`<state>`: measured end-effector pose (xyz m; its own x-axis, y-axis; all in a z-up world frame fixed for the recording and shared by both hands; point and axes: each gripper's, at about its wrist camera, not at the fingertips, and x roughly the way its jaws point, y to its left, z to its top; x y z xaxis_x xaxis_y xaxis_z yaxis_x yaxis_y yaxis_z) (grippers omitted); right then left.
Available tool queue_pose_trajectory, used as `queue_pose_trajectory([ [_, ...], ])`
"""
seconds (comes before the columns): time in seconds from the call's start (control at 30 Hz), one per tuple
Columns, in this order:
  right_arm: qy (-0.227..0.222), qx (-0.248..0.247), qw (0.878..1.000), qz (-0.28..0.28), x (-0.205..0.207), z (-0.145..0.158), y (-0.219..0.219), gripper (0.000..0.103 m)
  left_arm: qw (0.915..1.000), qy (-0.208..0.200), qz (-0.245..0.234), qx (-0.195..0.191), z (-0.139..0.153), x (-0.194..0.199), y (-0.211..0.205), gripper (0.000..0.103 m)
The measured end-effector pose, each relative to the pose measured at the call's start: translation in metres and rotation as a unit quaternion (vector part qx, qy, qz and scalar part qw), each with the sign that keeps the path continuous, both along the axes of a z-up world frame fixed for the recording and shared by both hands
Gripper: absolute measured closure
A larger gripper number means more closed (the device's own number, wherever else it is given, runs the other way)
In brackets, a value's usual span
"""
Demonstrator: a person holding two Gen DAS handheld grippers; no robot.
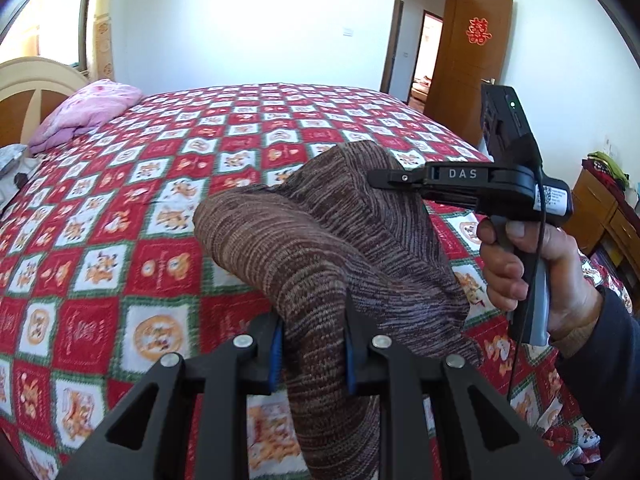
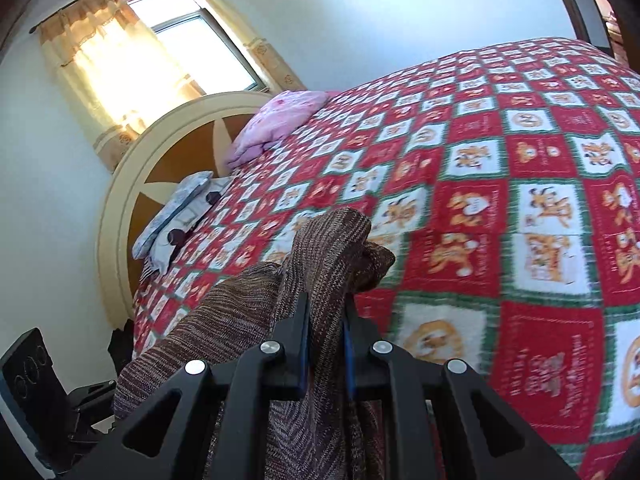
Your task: Fold small clothes
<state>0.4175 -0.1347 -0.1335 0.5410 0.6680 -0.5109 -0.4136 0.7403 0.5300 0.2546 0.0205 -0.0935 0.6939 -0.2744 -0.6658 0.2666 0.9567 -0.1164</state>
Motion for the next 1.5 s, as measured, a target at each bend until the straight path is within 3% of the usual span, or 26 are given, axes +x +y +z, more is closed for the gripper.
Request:
queue_pose_trajectory([
  [0.47, -0.017, 0.013, 0.998, 0.059, -0.02, 0.024, 0.079, 0.09, 0.9983, -0.023, 0.048, -0.024, 0.016, -0.037, 0.066, 0.079],
  [0.77, -0.02, 0.016, 0.995, 0.098, -0.027, 0.031, 0.133, 0.09, 0.996, -0.039, 0.081, -0.003, 0.015, -0.057, 0.104, 0.079],
  [1.03, -0.02, 0.021, 0.992, 0.126, -0.029, 0.033, 0.179, 0.09, 0.9925, -0.05, 0.11, 0.015, 0.012, -0.07, 0.136, 0.079],
  [1.5, 0.0, -0.009, 0.988, 0.153, -0.029, 0.014, 0.241, 0.09, 0.9876, -0.033, 0.154, 0.001, -0.012, -0.087, 0.179, 0.079],
])
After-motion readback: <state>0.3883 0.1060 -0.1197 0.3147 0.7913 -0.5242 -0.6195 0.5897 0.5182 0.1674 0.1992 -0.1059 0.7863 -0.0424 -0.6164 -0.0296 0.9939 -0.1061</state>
